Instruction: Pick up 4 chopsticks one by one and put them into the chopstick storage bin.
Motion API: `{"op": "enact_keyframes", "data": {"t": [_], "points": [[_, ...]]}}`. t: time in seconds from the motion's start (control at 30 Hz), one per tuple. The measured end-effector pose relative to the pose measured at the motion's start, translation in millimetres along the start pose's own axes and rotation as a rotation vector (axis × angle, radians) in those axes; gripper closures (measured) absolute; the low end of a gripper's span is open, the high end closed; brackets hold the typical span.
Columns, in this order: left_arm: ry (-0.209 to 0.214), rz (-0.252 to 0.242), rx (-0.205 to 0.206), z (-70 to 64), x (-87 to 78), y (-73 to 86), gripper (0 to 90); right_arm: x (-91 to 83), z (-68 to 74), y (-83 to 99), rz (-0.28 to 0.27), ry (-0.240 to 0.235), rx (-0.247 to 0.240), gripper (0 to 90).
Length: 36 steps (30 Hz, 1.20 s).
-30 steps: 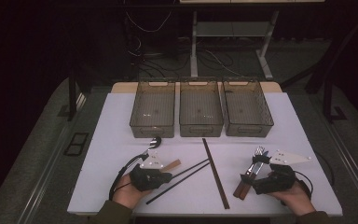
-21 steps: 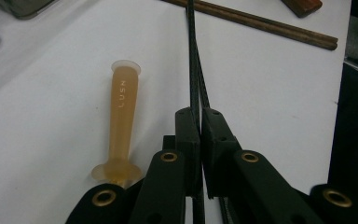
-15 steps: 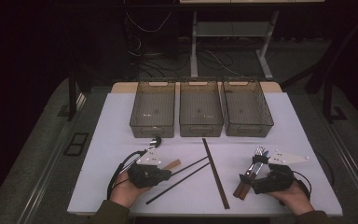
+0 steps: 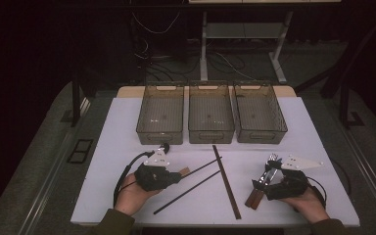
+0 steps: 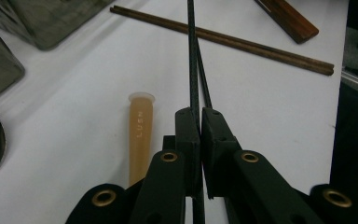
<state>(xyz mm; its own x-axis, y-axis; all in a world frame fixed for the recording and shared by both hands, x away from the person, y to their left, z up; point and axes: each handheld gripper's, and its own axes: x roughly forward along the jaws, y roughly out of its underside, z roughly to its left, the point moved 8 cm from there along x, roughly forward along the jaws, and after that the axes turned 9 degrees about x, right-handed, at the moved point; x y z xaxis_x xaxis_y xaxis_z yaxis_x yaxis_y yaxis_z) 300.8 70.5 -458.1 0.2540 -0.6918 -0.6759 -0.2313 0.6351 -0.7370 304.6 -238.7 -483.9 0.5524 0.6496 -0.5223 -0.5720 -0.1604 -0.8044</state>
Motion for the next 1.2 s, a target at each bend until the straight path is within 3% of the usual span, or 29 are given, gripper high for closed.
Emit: {"op": "enact_keyframes", "data": {"t": [0.77, 1.2], "points": [[-0.032, -0.07, -0.013, 30.4, -10.9, -26.5, 85.6, -1.3, 2.0, 1.4, 0.005, 0.003, 0.0, 0.7], [-0.076, -0.083, -0.012, 57.5, -17.5, -46.7, 85.6, -1.6, 1.5, 1.6, 0.006, 0.004, 0.0, 0.7]]}}
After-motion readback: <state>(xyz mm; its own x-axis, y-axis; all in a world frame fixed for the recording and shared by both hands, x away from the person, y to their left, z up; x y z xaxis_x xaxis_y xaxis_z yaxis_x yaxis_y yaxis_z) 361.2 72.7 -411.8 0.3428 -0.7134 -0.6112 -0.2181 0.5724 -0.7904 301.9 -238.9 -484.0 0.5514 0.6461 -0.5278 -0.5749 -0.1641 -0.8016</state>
